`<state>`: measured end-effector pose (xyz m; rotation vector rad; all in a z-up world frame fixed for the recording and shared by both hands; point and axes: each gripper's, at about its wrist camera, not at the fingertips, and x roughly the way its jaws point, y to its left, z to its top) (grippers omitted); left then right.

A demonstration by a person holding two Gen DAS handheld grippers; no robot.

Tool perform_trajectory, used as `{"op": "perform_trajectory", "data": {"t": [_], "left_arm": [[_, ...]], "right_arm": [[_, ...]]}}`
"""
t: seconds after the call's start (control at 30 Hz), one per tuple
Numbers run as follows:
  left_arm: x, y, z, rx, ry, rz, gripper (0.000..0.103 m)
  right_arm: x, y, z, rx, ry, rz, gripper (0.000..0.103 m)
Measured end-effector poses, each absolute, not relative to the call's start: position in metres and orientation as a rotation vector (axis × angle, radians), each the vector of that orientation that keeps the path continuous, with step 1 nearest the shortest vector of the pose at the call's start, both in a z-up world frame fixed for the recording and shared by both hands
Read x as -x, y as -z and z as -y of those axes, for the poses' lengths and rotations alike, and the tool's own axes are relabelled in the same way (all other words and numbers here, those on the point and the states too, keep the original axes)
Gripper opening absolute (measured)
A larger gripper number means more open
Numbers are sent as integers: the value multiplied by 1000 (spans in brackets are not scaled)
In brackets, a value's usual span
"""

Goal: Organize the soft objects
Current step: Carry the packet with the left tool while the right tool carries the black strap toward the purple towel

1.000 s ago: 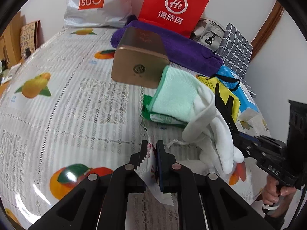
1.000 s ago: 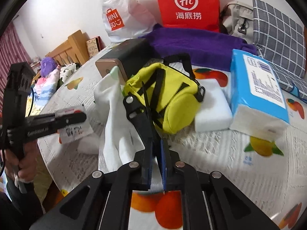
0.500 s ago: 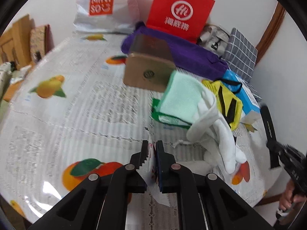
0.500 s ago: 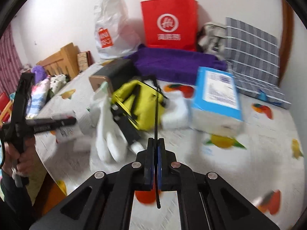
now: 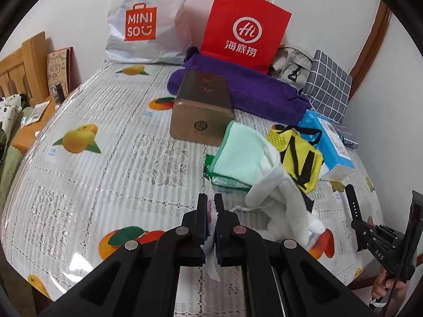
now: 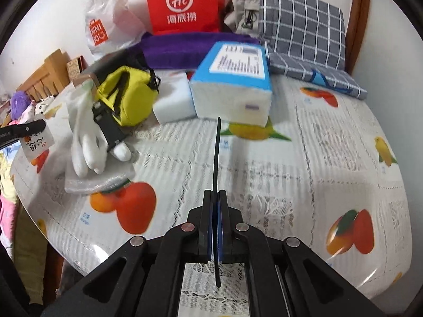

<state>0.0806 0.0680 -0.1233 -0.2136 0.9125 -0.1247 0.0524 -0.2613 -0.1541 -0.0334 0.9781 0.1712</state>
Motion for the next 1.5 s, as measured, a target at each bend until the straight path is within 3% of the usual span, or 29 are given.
{"op": "perform_trajectory", "data": {"t": [0.83, 1.5], "left_arm": [[-166, 50, -52, 156, 128, -840, 5], [-291, 56, -42, 179, 119, -883, 5]], "right_arm": [[-155, 59, 253, -35, -222, -838, 3], [-300, 70, 241, -31, -224, -878, 3]]}}
